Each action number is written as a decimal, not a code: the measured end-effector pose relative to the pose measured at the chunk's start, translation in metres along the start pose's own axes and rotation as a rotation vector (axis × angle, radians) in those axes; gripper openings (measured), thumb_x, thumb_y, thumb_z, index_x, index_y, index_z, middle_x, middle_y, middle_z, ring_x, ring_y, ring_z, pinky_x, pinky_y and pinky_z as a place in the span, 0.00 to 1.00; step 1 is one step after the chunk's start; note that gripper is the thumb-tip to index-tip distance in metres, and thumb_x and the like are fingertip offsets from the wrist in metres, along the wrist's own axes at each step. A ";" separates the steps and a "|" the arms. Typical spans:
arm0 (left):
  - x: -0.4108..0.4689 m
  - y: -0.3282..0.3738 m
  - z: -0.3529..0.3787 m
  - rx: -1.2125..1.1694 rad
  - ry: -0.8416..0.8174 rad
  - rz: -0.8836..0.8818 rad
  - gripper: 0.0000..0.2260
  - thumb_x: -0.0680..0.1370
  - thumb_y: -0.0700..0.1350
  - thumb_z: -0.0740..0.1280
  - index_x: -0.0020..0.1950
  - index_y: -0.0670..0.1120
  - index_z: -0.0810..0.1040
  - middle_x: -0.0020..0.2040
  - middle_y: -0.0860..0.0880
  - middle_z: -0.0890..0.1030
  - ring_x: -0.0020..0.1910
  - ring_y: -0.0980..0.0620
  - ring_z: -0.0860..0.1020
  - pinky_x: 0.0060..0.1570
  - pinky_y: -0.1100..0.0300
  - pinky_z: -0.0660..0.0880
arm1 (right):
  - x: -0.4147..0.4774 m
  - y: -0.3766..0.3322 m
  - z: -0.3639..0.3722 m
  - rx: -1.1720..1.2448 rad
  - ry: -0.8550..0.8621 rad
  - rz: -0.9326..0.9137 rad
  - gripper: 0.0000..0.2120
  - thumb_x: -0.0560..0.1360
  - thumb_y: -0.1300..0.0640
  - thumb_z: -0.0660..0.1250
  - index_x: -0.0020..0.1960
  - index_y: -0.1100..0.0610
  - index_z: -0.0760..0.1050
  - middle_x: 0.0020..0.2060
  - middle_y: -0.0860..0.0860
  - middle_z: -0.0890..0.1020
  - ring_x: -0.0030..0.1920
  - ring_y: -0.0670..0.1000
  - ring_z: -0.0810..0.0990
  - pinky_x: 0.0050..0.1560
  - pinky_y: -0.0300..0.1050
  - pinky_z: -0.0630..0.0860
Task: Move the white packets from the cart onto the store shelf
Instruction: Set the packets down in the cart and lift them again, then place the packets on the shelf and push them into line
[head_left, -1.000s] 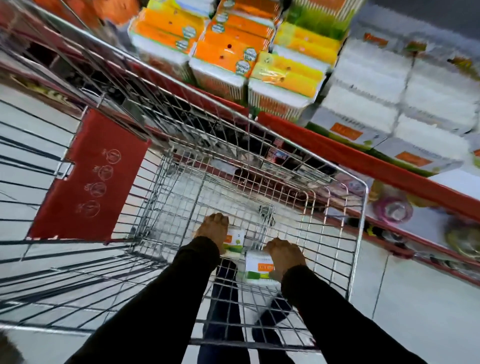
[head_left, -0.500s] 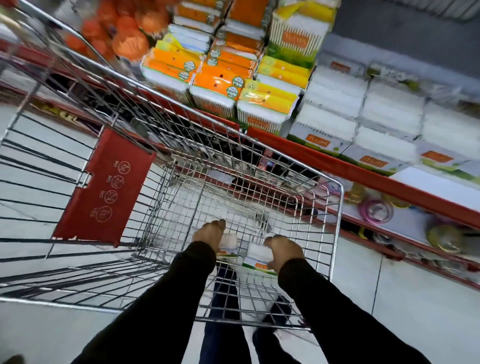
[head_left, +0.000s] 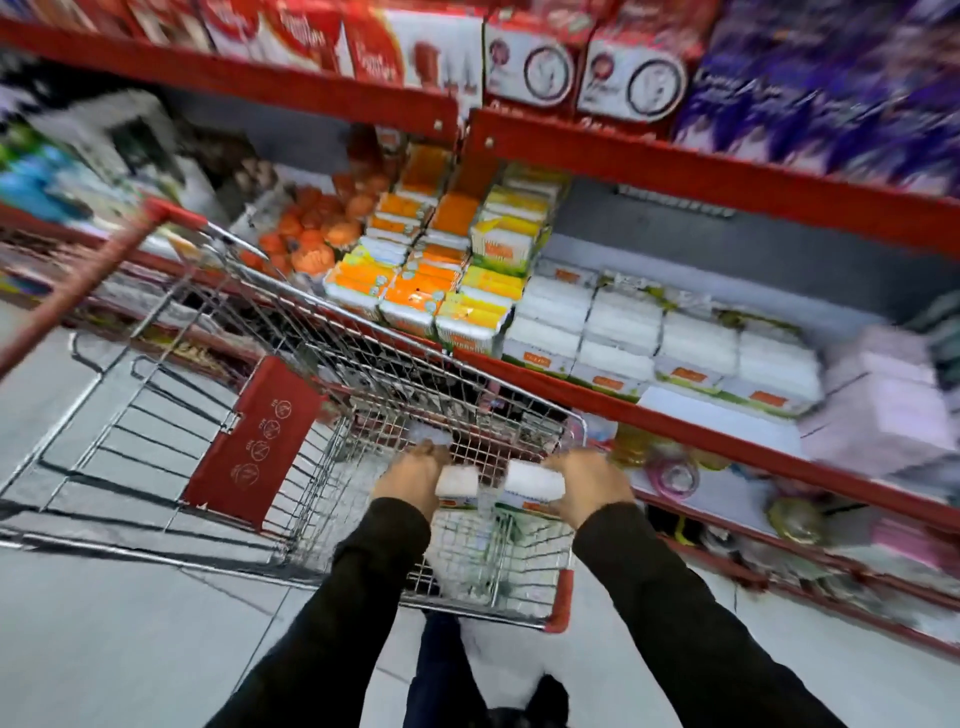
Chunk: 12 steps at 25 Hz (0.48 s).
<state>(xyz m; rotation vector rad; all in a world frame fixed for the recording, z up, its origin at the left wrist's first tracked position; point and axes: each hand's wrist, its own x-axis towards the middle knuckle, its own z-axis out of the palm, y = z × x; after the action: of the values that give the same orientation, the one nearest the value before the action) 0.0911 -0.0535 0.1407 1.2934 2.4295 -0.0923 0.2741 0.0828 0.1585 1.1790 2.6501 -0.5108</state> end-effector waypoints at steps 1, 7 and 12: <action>-0.002 0.015 -0.012 0.004 0.012 0.019 0.20 0.73 0.40 0.73 0.64 0.48 0.75 0.61 0.48 0.78 0.59 0.46 0.79 0.55 0.52 0.80 | -0.008 0.011 -0.013 0.019 0.043 0.024 0.16 0.71 0.57 0.73 0.57 0.44 0.81 0.53 0.51 0.84 0.55 0.55 0.83 0.50 0.45 0.78; 0.003 0.104 -0.056 -0.030 0.103 0.200 0.21 0.75 0.40 0.70 0.67 0.46 0.73 0.66 0.45 0.75 0.63 0.42 0.77 0.56 0.49 0.78 | -0.039 0.077 -0.066 -0.057 0.181 0.155 0.16 0.72 0.58 0.70 0.57 0.43 0.80 0.52 0.49 0.81 0.54 0.54 0.83 0.47 0.46 0.79; 0.023 0.183 -0.088 -0.014 0.174 0.365 0.22 0.73 0.39 0.73 0.65 0.48 0.73 0.63 0.47 0.75 0.64 0.45 0.75 0.58 0.51 0.78 | -0.048 0.143 -0.107 -0.063 0.268 0.266 0.21 0.70 0.61 0.71 0.60 0.45 0.78 0.56 0.50 0.81 0.58 0.53 0.81 0.55 0.46 0.79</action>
<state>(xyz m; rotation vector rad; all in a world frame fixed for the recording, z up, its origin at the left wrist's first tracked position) 0.2009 0.0900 0.2350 1.7795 2.2789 0.1410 0.4086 0.1804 0.2389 1.6499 2.6334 -0.2348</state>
